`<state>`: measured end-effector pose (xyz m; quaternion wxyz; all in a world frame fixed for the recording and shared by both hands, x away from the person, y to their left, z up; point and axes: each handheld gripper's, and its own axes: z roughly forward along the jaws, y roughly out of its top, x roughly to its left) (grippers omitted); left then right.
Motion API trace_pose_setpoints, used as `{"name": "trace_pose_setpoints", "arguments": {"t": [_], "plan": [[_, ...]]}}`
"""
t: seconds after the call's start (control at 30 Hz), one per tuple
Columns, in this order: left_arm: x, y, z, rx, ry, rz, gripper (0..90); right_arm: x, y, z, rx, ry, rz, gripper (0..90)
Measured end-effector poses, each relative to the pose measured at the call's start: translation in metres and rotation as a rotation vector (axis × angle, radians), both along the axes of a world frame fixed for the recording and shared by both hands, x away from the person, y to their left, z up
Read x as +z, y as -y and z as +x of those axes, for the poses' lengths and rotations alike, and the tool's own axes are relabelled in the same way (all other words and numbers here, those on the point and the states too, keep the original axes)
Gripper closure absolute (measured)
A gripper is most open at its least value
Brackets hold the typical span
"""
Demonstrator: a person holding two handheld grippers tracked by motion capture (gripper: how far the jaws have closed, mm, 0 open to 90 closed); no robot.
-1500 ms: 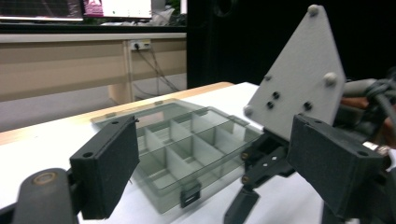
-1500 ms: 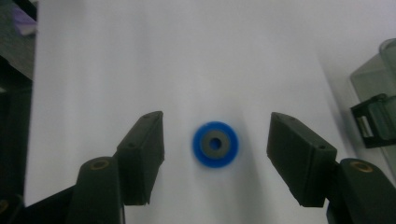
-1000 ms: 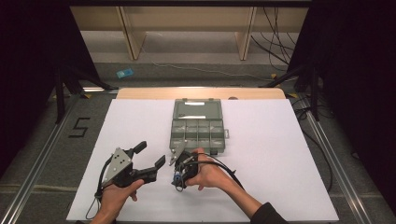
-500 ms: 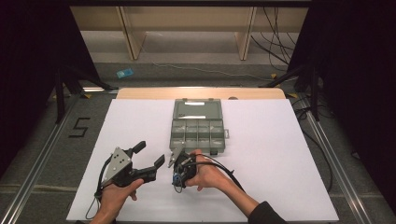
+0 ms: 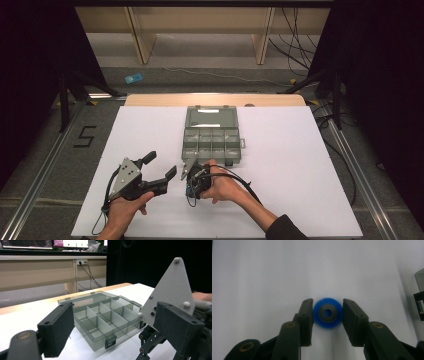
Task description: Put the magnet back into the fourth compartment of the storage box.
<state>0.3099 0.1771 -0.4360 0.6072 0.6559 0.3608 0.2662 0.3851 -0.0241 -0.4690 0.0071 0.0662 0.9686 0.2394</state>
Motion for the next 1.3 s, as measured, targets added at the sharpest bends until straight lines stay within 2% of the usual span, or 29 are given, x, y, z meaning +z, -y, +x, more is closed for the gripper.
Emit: {"name": "trace_pose_setpoints", "arguments": {"t": [0.43,0.47,1.1,1.3], "plan": [[0.001,0.000,0.000,-0.004,0.004,0.000,16.0,0.006,0.007,0.003,-0.016,0.007,0.029,62.4],[0.001,0.000,0.000,-0.004,0.005,0.000,16.0,0.008,0.008,0.003,-0.030,0.008,0.035,62.4],[0.001,0.000,-0.001,-0.005,0.004,-0.007,16.0,0.017,0.016,0.003,-0.033,0.016,0.050,62.4],[0.001,0.000,-0.001,-0.006,0.003,-0.008,16.0,0.022,0.024,0.003,-0.026,0.036,0.059,62.4]]}}
